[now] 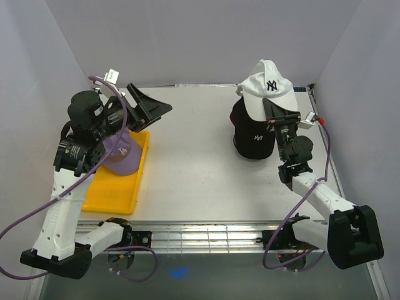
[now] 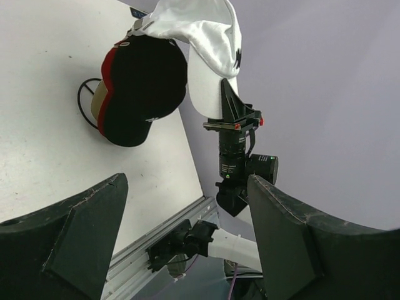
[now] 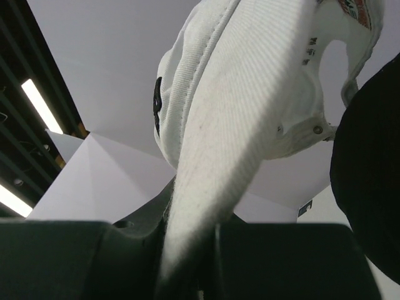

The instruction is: Stack the hats

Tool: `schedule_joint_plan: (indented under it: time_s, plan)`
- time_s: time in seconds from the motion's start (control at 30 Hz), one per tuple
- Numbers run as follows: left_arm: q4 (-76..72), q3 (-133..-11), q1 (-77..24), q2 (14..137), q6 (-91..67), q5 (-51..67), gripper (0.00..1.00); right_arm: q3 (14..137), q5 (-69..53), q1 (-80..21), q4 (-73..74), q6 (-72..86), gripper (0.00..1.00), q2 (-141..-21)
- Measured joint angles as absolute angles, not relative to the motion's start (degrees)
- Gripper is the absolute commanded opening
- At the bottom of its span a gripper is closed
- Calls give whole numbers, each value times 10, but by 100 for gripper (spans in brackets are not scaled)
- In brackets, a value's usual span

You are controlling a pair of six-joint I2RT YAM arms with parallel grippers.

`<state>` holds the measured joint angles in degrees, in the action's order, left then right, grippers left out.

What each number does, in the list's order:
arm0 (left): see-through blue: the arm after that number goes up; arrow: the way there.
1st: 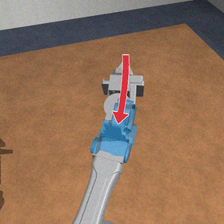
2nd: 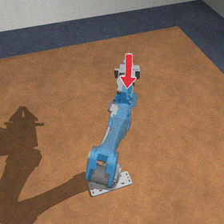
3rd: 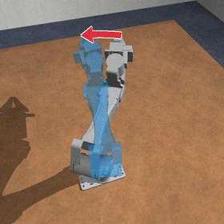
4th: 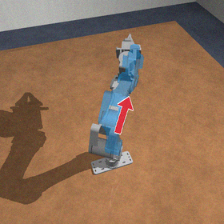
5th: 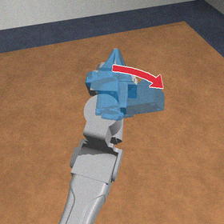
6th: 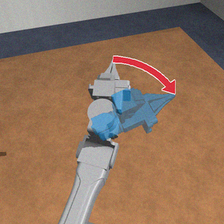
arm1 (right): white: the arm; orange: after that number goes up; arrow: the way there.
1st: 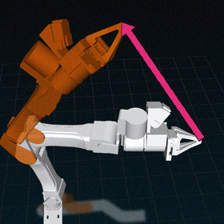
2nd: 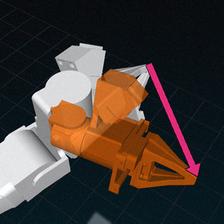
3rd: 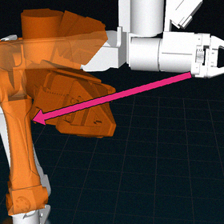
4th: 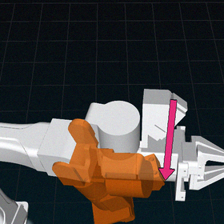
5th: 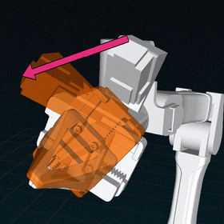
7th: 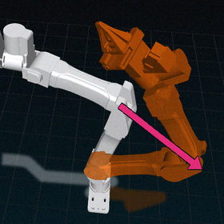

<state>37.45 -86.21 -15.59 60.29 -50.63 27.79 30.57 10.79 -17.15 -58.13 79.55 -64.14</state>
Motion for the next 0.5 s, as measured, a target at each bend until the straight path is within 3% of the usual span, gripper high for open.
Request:
schedule_joint_plan:
  time_s: [0.33, 0.5]
  plan:
    - [361, -821, -156, 602, -507, 281, 87, 455, 75, -131, -546, 799, 8, -688]
    - [352, -804, -156, 604, -509, 287, 87, 424, 71, -124, -568, 798, 8, -672]
